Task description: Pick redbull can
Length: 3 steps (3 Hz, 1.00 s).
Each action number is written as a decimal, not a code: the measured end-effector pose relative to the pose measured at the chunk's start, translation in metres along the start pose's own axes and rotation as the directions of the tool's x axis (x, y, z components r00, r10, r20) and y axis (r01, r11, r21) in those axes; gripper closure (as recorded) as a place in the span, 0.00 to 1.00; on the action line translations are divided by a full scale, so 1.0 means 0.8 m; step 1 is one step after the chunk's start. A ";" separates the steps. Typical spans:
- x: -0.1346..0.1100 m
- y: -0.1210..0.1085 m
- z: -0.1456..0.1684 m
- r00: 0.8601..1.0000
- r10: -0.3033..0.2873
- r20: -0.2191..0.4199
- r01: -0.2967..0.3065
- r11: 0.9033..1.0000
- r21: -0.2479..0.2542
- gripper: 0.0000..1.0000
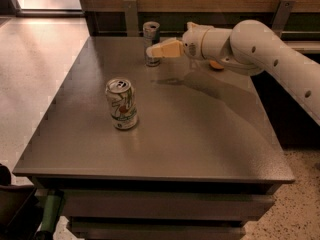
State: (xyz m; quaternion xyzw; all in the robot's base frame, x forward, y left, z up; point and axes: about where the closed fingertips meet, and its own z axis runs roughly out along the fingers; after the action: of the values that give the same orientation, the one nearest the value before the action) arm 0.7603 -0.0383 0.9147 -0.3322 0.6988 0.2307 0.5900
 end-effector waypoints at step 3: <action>-0.008 0.024 0.053 0.998 0.027 0.057 -0.025 0.999 -0.037 0.00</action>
Offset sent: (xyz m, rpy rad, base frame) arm 0.0203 0.0436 0.0019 0.0732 -0.0271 0.0256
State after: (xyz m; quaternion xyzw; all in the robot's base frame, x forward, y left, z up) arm 0.7747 0.0061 0.9110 -0.3270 0.6814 0.2605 0.6008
